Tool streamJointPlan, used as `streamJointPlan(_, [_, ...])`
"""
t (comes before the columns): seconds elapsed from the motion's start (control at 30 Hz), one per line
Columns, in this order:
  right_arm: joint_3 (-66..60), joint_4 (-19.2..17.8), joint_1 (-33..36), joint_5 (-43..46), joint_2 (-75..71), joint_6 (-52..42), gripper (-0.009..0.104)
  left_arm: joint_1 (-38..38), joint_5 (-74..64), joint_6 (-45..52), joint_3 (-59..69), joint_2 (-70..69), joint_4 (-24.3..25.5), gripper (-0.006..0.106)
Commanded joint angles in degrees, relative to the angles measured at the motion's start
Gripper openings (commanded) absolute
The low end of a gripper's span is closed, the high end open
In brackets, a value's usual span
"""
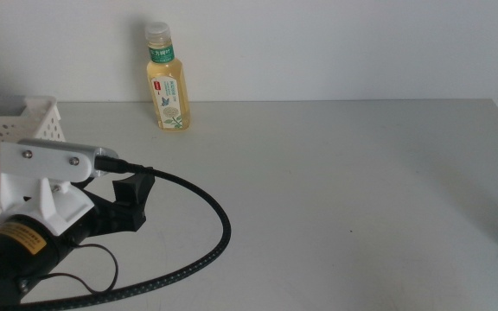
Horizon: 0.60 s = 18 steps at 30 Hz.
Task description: Use arms to grab the bottles and put them into the dustbin to the left of the table.
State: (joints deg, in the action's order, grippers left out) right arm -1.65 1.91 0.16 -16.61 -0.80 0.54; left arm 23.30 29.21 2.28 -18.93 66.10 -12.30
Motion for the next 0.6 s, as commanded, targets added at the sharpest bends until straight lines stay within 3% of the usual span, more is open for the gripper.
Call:
streamJointPlan(0.0, [0.57,-0.41,-0.42,4.05,-1.23,-0.54,0.066,-0.03,5.96,-0.91,-1.21,0.23,-0.92,0.094])
streamJointPlan(0.57, [0.57,-0.41,-0.42,4.05,-1.23,-0.54,0.066,-0.03,9.24,-2.28,-1.88,7.77,-0.50,0.094])
